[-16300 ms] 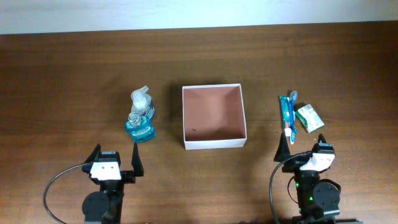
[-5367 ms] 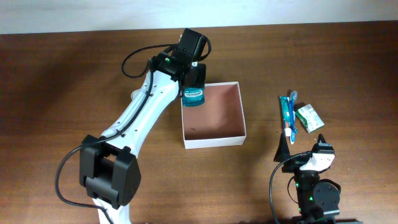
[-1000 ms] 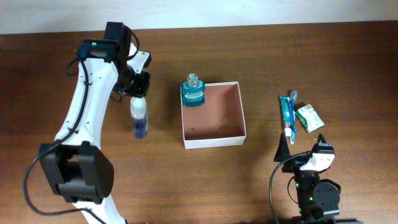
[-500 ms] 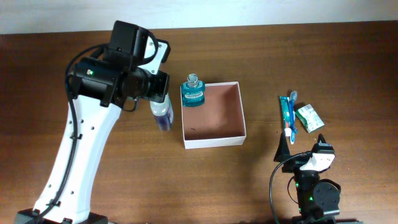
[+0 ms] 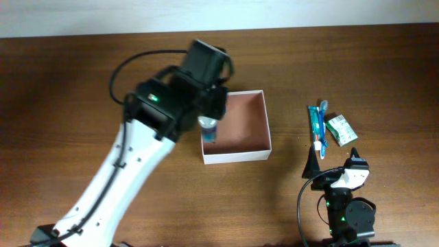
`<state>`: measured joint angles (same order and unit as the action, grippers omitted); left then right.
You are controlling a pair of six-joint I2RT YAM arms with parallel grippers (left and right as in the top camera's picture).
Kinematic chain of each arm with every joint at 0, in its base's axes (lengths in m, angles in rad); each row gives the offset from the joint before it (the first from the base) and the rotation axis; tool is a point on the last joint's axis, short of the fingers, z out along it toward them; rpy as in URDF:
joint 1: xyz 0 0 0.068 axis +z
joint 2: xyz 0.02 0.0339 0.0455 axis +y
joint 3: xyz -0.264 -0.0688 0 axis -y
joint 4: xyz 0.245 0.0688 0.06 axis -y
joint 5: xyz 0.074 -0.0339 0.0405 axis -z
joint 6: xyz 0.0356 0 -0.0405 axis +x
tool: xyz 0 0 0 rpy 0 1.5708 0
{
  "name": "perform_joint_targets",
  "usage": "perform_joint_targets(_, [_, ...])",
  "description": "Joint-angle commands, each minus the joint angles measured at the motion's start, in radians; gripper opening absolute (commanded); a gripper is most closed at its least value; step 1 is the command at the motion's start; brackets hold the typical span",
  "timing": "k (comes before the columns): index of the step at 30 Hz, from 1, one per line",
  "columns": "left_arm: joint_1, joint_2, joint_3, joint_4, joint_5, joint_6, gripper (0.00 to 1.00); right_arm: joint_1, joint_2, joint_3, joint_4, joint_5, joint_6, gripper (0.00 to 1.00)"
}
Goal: Pack container
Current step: 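Carry the soap bottle over the box and lower it inside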
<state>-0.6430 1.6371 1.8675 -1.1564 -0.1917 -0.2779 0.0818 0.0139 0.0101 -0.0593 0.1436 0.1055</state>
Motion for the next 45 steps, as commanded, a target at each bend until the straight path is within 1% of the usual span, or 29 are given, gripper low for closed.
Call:
perform_joint_targets(1, [-0.066,-0.016,-0.043,0.026,-0.167,-0.146,0.22,-0.005,-0.01,-0.005,-0.008,-0.002,-0.001,0.98])
perform_joint_targets(4, [-0.091,-0.019,-0.097,0.051,-0.229,-0.222,0.22,-0.005,-0.01,-0.005,-0.008,-0.002,-0.001,0.98])
perform_joint_targets(7, [-0.103,-0.024,-0.166,0.142,-0.235,-0.234,0.2,-0.005,-0.01,-0.005,-0.008,-0.002,-0.001,0.98])
perform_joint_targets(9, [-0.107,-0.026,-0.215,0.224,-0.236,-0.229,0.2,-0.005,-0.01,-0.005,-0.008,-0.002,-0.001,0.98])
perform_joint_targets(12, [-0.106,-0.027,-0.269,0.304,-0.236,-0.218,0.2,-0.005,-0.01,-0.005,-0.008,-0.002,-0.001,0.98])
perform_joint_targets(16, [-0.106,-0.027,-0.34,0.369,-0.235,-0.136,0.2,-0.005,-0.01,-0.005,-0.008,-0.002,-0.001,0.98])
perform_joint_targets(20, [-0.105,-0.027,-0.383,0.392,-0.235,-0.107,0.2,-0.005,-0.01,-0.005,-0.008,-0.002,-0.001,0.98])
perform_joint_targets(25, [-0.099,-0.027,-0.41,0.431,-0.19,-0.003,0.21,-0.005,-0.01,-0.005,-0.008,-0.002,-0.001,0.98])
perform_joint_targets(28, [-0.074,-0.027,-0.41,0.432,-0.163,-0.003,0.21,-0.005,-0.01,-0.005,-0.008,-0.002,0.0,0.98])
perform_joint_targets(32, [0.008,-0.027,-0.417,0.449,-0.04,0.001,0.21,-0.005,-0.01,-0.005,-0.008,-0.002,-0.001,0.98])
perform_joint_targets(34, [0.036,-0.027,-0.423,0.454,-0.008,0.008,0.21,-0.005,-0.01,-0.005,-0.008,-0.002,-0.001,0.98])
perform_joint_targets(41, [0.057,-0.027,-0.468,0.504,0.05,0.014,0.21,-0.005,-0.01,-0.005,-0.008,-0.002,-0.001,0.98])
perform_joint_targets(45, [0.058,-0.027,-0.502,0.522,0.05,0.013,0.21,-0.005,-0.01,-0.005,-0.008,-0.002,-0.001,0.98])
